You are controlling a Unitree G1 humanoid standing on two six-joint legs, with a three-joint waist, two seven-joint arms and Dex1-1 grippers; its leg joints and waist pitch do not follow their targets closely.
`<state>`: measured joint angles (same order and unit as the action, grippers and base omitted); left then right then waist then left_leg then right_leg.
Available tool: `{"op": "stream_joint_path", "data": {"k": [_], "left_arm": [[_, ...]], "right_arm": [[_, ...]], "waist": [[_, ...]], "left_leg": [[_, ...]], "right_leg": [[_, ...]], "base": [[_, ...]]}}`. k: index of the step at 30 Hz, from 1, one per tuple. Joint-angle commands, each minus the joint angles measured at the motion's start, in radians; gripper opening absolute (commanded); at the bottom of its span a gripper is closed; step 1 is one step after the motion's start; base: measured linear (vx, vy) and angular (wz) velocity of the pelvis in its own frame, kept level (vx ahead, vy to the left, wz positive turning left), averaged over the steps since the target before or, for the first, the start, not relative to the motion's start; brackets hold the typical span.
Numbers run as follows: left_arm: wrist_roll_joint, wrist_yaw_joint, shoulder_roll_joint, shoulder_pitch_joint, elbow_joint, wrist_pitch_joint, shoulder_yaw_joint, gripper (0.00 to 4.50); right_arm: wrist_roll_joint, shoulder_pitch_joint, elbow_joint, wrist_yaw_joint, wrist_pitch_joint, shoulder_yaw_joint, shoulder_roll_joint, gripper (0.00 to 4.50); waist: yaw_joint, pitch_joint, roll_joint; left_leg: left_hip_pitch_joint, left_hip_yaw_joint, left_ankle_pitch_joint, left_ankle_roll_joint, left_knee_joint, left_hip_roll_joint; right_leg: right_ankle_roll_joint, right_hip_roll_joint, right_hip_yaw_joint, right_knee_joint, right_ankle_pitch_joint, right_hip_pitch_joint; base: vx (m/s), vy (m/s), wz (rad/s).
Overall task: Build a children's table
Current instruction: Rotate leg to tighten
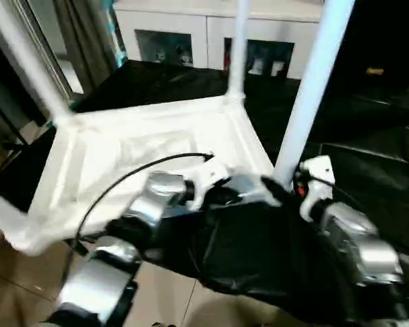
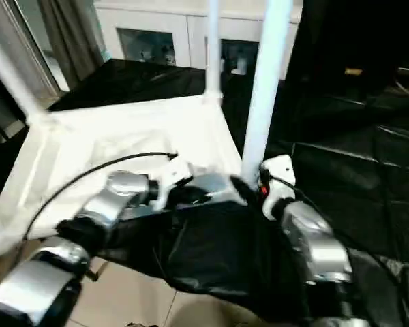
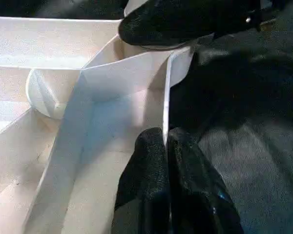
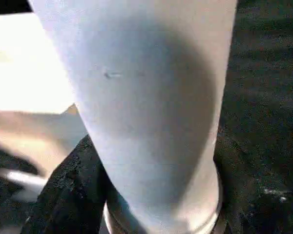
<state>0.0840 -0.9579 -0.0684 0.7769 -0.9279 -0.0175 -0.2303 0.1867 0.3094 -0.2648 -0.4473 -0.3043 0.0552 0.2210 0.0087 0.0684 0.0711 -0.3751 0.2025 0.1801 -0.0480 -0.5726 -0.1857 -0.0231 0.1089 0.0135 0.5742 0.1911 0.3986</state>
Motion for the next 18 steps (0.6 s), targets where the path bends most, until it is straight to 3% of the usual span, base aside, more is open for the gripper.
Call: {"op": "stream_joint_path", "data": {"k": [1, 2, 3, 4, 5, 7, 11, 13, 17, 18], "left_arm": [[-0.029, 0.079, 0.085, 0.028, -0.013, -0.011, 0.026, 0.0], [-0.026, 0.077, 0.088, 0.029, -0.015, -0.015, 0.024, 0.0], [-0.028, 0.061, 0.088, 0.027, -0.011, -0.017, 0.021, 0.0], [-0.028, 0.054, 0.089, 0.027, -0.012, -0.019, 0.019, 0.0], [-0.028, 0.054, 0.089, 0.027, -0.012, -0.019, 0.019, 0.0], [-0.029, 0.0, 0.074, 0.017, -0.001, -0.033, 0.004, 0.0], [-0.033, -0.079, 0.045, 0.001, 0.017, -0.046, -0.015, 0.0], [-0.048, -0.233, -0.016, -0.02, 0.05, -0.059, -0.036, 0.0], [-0.052, -0.359, -0.074, -0.037, 0.077, -0.08, -0.06, 0.0], [-0.052, -0.391, -0.092, -0.042, 0.084, -0.085, -0.067, 0.0]], "right_arm": [[-0.012, -0.029, -0.046, -0.03, -0.041, -0.117, -0.089, 2.64], [-0.008, -0.027, -0.044, -0.038, -0.035, -0.12, -0.095, 2.64], [0.002, -0.025, -0.038, -0.056, -0.03, -0.122, -0.095, 3.2], [0.006, -0.024, -0.035, -0.061, -0.028, -0.121, -0.097, 3.34], [0.006, -0.024, -0.035, -0.061, -0.028, -0.121, -0.097, 3.34], [0.032, -0.022, -0.014, -0.119, -0.031, -0.121, -0.076, 3.63], [0.041, -0.029, 0.021, -0.2, -0.031, -0.141, -0.024, 3.85], [0.059, -0.056, 0.083, -0.368, -0.031, -0.168, 0.09, 3.85], [0.077, -0.082, 0.13, -0.509, -0.026, -0.183, 0.192, 3.85], [0.083, -0.09, 0.143, -0.545, -0.028, -0.184, 0.22, 3.85]], "waist": [[-0.008, -0.034, -0.021], [-0.009, -0.035, -0.021], [-0.009, -0.039, -0.018], [-0.009, -0.043, -0.019], [-0.009, -0.043, -0.019], [-0.009, -0.042, -0.016], [-0.006, -0.046, -0.018], [0.001, -0.049, -0.02], [0.009, -0.055, -0.015], [0.013, -0.064, -0.007]], "left_leg": [[0.025, -0.025, 0.434, 0.0, 0.085, -0.02], [0.024, -0.026, 0.43, 0.003, 0.087, -0.02], [0.02, -0.028, 0.411, 0.012, 0.09, -0.022], [0.015, -0.028, 0.377, 0.023, 0.093, -0.024], [0.015, -0.028, 0.377, 0.023, 0.093, -0.024], [0.011, -0.024, 0.362, 0.036, 0.095, -0.026], [0.01, -0.02, 0.333, 0.058, 0.09, -0.027], [0.006, -0.018, 0.277, 0.092, 0.083, -0.029], [0.003, -0.013, 0.209, 0.124, 0.074, -0.034], [0.004, -0.011, 0.129, 0.151, 0.064, -0.038]], "right_leg": [[0.103, 0.02, -0.003, -0.111, 0.59, -0.006], [0.1, 0.021, -0.003, -0.112, 0.587, -0.008], [0.103, 0.022, -0.004, -0.11, 0.553, -0.013], [0.116, 0.022, -0.004, -0.105, 0.488, -0.02], [0.116, 0.022, -0.004, -0.105, 0.488, -0.02], [0.157, 0.02, -0.006, -0.099, 0.397, -0.02], [0.186, 0.023, -0.008, -0.093, 0.328, -0.026], [0.209, 0.025, -0.008, -0.086, 0.269, -0.035], [0.241, 0.026, -0.004, -0.075, 0.177, -0.04], [0.281, 0.023, 0.0, -0.056, 0.039, -0.04]], "base": [[0.0, 0.0, 0.0], [0.0, 0.0, 0.0], [0.0, 0.0, 0.0], [0.0, 0.0, 0.0], [0.0, 0.0, 0.0], [0.0, 0.0, 0.0], [0.0, 0.0, 0.0], [0.0, 0.0, 0.0], [0.027, -0.013, 0.01], [0.062, -0.018, 0.01]]}}
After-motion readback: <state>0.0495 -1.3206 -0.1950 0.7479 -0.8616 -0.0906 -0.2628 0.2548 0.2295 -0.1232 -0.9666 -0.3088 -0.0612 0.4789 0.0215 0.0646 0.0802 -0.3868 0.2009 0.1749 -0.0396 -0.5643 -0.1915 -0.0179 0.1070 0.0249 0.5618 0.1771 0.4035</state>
